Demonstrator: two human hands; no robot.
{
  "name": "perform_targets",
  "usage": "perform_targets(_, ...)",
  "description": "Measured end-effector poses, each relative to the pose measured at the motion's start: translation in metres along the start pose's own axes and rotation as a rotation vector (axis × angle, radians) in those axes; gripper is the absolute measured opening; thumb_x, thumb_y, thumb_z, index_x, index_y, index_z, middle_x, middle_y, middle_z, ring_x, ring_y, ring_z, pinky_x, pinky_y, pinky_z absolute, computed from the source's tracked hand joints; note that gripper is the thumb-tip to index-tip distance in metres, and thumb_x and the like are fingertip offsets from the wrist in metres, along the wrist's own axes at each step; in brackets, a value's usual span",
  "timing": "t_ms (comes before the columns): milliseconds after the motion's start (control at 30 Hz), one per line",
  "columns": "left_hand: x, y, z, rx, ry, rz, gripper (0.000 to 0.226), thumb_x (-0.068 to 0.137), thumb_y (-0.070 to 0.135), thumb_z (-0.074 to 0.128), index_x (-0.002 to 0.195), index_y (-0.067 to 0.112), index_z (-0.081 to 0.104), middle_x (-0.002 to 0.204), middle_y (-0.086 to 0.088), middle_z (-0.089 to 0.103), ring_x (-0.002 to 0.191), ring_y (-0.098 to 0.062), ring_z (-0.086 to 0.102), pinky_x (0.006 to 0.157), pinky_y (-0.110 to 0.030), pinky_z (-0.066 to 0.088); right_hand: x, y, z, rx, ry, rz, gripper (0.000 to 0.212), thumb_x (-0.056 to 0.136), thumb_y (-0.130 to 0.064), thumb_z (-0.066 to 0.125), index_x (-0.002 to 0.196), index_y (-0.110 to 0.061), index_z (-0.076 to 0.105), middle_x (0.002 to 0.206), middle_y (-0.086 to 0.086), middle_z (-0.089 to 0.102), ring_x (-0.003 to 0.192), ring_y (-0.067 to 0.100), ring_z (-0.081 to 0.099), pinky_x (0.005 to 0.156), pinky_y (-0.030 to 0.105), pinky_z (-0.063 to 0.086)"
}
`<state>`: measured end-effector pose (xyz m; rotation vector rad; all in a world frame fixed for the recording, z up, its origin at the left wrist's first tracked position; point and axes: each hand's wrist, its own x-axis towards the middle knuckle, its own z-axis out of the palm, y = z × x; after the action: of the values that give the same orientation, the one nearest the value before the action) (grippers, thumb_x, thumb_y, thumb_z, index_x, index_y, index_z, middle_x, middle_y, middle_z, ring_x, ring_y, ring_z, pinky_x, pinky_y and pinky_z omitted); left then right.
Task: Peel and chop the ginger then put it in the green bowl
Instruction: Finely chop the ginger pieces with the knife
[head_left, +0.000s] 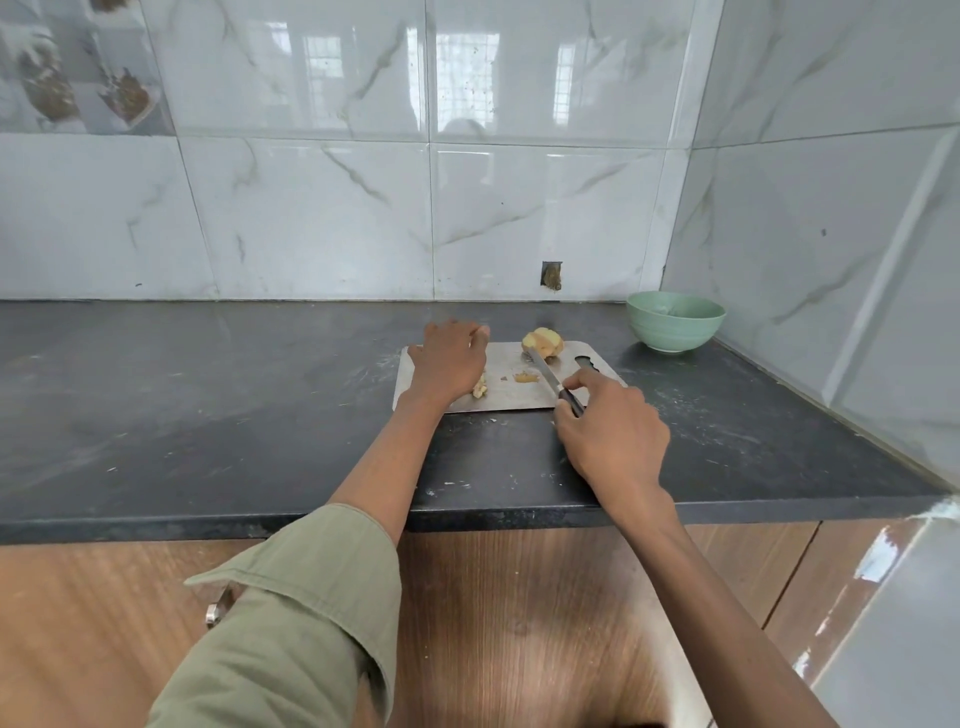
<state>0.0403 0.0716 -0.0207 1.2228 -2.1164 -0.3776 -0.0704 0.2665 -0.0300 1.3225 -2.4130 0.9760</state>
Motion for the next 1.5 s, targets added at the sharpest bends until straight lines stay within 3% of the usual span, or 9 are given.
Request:
perform_targets(133, -0.003, 0.0, -0.001, -0.037, -0.074, -0.075, 0.046, 0.11, 0.041, 0.029, 0.133, 0.019, 0.062, 0.144, -0.01, 0.049, 0.143, -0.034, 0.03, 0.111, -0.056, 0.027, -0.001, 0.001, -0.002, -0.023, -0.035, -0.025, 0.025, 0.097, -0.037, 0.056, 0.12, -0.034, 0.063, 0.11, 0.007, 0.068, 0.102, 0.034, 0.063, 0.071, 0.035, 0.037)
perform_targets(567, 0.006, -0.011, 0.009, -0.16, -0.109, -0.108, 0.056, 0.11, 0.045, 0.024, 0.143, 0.011, 0.054, 0.156, -0.02, 0.041, 0.149, -0.038, 0.026, 0.12, -0.05, 0.022, -0.003, -0.046, 0.023, 0.109, -0.151, -0.203, 0.02, 0.095, -0.036, 0.053, 0.112, -0.027, 0.058, 0.089, 0.001, 0.054, 0.09, 0.029, 0.057, 0.07, 0.037, 0.039)
perform_targets(700, 0.008, -0.013, 0.011, -0.166, -0.116, -0.113, 0.056, 0.11, 0.048, 0.024, 0.128, 0.009, 0.061, 0.15, -0.022, 0.046, 0.146, -0.042, 0.029, 0.119, -0.054, 0.026, -0.002, -0.049, 0.028, 0.101, -0.103, -0.205, 0.018, 0.095, -0.034, 0.053, 0.11, -0.025, 0.057, 0.095, 0.003, 0.064, 0.092, 0.03, 0.059, 0.068, 0.036, 0.037)
perform_targets(833, 0.008, -0.013, 0.011, -0.164, -0.125, -0.101, 0.054, 0.11, 0.046, 0.025, 0.127, 0.009, 0.061, 0.149, -0.021, 0.046, 0.146, -0.041, 0.029, 0.119, -0.052, 0.027, -0.001, -0.045, 0.027, 0.121, -0.079, -0.194, 0.021, 0.096, -0.034, 0.053, 0.113, -0.024, 0.058, 0.097, 0.004, 0.066, 0.095, 0.032, 0.061, 0.068, 0.036, 0.037)
perform_targets(1000, 0.009, -0.014, 0.012, -0.177, -0.062, -0.095, 0.047, 0.109, 0.046, 0.027, 0.08, 0.018, 0.052, 0.119, -0.022, 0.062, 0.126, -0.044, 0.047, 0.108, -0.055, 0.038, -0.001, -0.043, 0.027, 0.144, -0.079, -0.177, 0.022, 0.096, -0.034, 0.052, 0.115, -0.024, 0.058, 0.1, 0.006, 0.066, 0.097, 0.033, 0.06, 0.07, 0.036, 0.037)
perform_targets(1167, 0.011, -0.014, 0.011, -0.164, 0.012, -0.062, 0.046, 0.107, 0.041, 0.029, 0.069, 0.022, 0.045, 0.096, -0.014, 0.062, 0.11, -0.039, 0.052, 0.1, -0.055, 0.043, -0.001, -0.041, 0.029, 0.154, -0.075, -0.163, 0.021, 0.097, -0.034, 0.052, 0.115, -0.024, 0.057, 0.097, 0.004, 0.062, 0.098, 0.032, 0.06, 0.071, 0.037, 0.036)
perform_targets(1233, 0.012, -0.014, 0.011, -0.152, 0.015, -0.053, 0.044, 0.106, 0.041, 0.028, 0.074, 0.022, 0.051, 0.097, -0.012, 0.062, 0.109, -0.036, 0.052, 0.101, -0.053, 0.043, 0.0, -0.04, 0.03, 0.177, -0.053, -0.162, 0.022, 0.097, -0.036, 0.052, 0.115, -0.025, 0.056, 0.097, 0.004, 0.065, 0.097, 0.031, 0.059, 0.071, 0.037, 0.037)
perform_targets(1333, 0.012, -0.014, 0.011, -0.141, 0.036, -0.014, 0.047, 0.103, 0.041, 0.027, 0.101, 0.019, 0.069, 0.109, -0.011, 0.065, 0.113, -0.033, 0.053, 0.102, -0.051, 0.043, 0.007, -0.037, 0.032, 0.199, -0.013, -0.16, 0.023, 0.097, -0.038, 0.051, 0.117, -0.028, 0.056, 0.097, 0.003, 0.067, 0.097, 0.029, 0.058, 0.071, 0.037, 0.036)
perform_targets(1500, 0.004, -0.004, 0.008, -0.056, 0.079, 0.03, 0.034, 0.109, 0.032, 0.036, 0.122, 0.021, 0.066, 0.124, -0.006, 0.06, 0.124, -0.031, 0.047, 0.099, -0.048, 0.039, 0.061, -0.031, 0.031, 0.181, 0.048, -0.26, 0.024, 0.096, -0.038, 0.052, 0.114, -0.025, 0.06, 0.093, 0.002, 0.07, 0.089, 0.031, 0.063, 0.067, 0.037, 0.042)
